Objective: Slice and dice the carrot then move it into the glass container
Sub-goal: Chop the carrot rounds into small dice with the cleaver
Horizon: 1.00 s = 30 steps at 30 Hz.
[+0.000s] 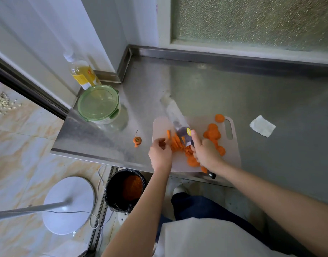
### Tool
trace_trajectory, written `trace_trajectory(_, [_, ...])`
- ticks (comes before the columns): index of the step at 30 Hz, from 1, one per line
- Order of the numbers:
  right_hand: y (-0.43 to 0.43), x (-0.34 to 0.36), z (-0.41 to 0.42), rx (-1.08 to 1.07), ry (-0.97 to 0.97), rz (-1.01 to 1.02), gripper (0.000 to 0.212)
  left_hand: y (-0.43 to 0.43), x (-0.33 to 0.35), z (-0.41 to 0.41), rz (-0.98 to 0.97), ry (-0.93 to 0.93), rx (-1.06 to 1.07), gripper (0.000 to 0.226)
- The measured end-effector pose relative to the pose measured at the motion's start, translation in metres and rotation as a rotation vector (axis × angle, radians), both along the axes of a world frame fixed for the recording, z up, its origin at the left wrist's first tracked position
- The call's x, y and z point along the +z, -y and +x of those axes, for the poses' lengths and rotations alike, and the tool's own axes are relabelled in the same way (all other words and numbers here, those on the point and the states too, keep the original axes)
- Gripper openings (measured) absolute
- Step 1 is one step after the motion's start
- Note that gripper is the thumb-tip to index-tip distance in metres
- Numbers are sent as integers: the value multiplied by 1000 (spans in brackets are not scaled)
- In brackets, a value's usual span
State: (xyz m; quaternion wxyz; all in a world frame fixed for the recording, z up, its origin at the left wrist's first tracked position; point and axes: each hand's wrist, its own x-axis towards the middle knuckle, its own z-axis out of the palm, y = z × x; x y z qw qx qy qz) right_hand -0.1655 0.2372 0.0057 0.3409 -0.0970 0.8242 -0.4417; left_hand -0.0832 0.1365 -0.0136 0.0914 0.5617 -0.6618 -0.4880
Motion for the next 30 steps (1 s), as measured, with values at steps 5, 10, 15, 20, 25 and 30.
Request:
trace_trajectory(5, [-3, 8, -12, -21, 21, 34, 62, -1, -1, -13, -97, 71, -273, 58])
trace_trajectory(10, [-8, 10, -13, -10, 18, 26, 62, -1, -1, -21, -217, 152, -410, 66])
trace_trajectory(15, [-8, 11, -12, -21, 21, 30, 65, 1, -3, -26, -215, 123, -339, 52])
trace_trajectory(20, [-8, 14, -9, 3, 14, 8, 63, 2, -4, -28, -263, 144, -356, 35])
trace_trajectory(25, [-9, 15, -5, 10, 23, -14, 62, 5, -6, -24, -242, 104, -378, 36])
trace_trajectory(30, [-12, 14, -4, 9, 35, -21, 60, 3, -3, -18, -225, 142, -423, 46])
